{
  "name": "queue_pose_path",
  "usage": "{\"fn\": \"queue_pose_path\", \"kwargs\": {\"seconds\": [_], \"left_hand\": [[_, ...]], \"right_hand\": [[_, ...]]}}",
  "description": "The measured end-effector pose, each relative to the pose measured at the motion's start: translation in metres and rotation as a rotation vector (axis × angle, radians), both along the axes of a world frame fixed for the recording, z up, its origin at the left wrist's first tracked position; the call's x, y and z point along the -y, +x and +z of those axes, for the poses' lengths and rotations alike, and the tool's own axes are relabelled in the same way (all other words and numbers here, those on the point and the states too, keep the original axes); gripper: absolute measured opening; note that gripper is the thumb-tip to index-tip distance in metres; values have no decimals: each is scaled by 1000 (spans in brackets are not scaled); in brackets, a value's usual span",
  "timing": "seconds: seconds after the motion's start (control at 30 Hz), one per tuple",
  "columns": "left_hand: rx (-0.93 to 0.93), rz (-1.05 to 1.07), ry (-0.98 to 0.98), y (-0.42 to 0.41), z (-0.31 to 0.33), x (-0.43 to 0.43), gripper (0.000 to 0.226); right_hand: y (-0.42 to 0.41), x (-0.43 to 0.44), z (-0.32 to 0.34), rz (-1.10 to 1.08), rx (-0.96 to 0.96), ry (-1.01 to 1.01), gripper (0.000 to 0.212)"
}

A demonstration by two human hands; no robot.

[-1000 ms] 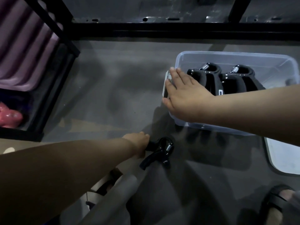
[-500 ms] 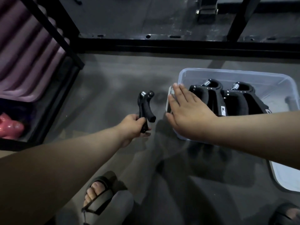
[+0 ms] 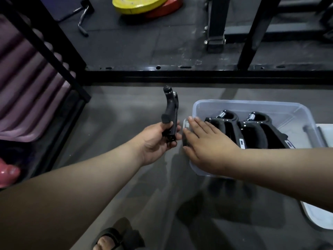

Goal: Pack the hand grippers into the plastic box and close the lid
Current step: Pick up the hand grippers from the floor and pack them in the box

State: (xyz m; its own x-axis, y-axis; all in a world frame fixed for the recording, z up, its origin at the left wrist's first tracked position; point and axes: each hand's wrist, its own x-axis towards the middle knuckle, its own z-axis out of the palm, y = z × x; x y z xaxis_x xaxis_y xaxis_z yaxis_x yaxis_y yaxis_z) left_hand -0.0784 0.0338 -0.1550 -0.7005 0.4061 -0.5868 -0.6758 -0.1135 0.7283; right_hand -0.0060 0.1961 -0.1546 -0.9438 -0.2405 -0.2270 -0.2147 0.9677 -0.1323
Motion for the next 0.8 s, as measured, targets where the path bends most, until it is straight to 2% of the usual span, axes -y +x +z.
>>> {"fn": "queue_pose_path", "kwargs": {"seconds": [0.1, 0.13, 0.23, 0.27, 0.33, 0.53, 0.63, 0.7, 0.8], "left_hand": [[-109, -3, 17, 3, 11, -14, 14], [-158, -18, 4, 4, 12, -18, 14], [-308, -83, -78, 7, 12, -29, 21], [-358, -100, -108, 8, 12, -33, 22], [-439, -101, -166, 11, 13, -40, 23], [-648, -91, -331, 19, 19, -58, 31], [-814, -161, -420, 21, 24, -64, 14], [-915, -202, -511, 24, 24, -70, 25], [-1045, -338, -675, 25, 15, -81, 39]], "right_hand": [[-2, -5, 17, -67, 31, -200, 65], [-1, -7, 24, -139, 23, -338, 56], [0, -11, 40, -430, 36, -941, 30], [-1, -12, 43, -499, 38, -1089, 27], [-5, -18, 42, -634, 33, -1244, 37], [-1, -44, 41, -795, 136, -1323, 19], [12, -54, 45, -798, 162, -1361, 19], [19, -62, 47, -838, 120, -1361, 19], [23, -82, 55, -972, -79, -1310, 10]]}}
